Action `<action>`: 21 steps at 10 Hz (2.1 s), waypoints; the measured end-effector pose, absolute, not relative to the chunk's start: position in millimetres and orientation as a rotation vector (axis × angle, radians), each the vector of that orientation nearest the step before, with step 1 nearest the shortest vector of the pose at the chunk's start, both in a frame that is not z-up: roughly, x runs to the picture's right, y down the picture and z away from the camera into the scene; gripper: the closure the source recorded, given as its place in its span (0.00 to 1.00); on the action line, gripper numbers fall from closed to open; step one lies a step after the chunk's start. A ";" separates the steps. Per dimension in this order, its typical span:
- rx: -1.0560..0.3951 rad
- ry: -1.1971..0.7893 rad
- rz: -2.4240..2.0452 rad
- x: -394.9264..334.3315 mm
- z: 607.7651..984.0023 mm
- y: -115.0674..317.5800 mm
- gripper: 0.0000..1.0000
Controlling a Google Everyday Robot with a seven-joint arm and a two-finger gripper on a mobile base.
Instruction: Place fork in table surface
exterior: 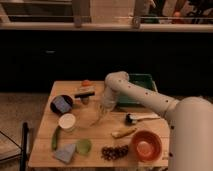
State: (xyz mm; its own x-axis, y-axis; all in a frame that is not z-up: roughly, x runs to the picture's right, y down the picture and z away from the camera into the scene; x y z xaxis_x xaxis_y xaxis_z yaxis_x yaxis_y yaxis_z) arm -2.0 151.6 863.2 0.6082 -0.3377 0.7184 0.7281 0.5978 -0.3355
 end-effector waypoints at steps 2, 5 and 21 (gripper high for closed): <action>-0.672 -0.654 -0.675 -1.5 864.6 152.0 0.90; -0.690 -0.677 -0.701 -5.7 860.0 161.7 0.61; -0.665 -0.648 -0.762 -20.7 828.8 152.8 0.20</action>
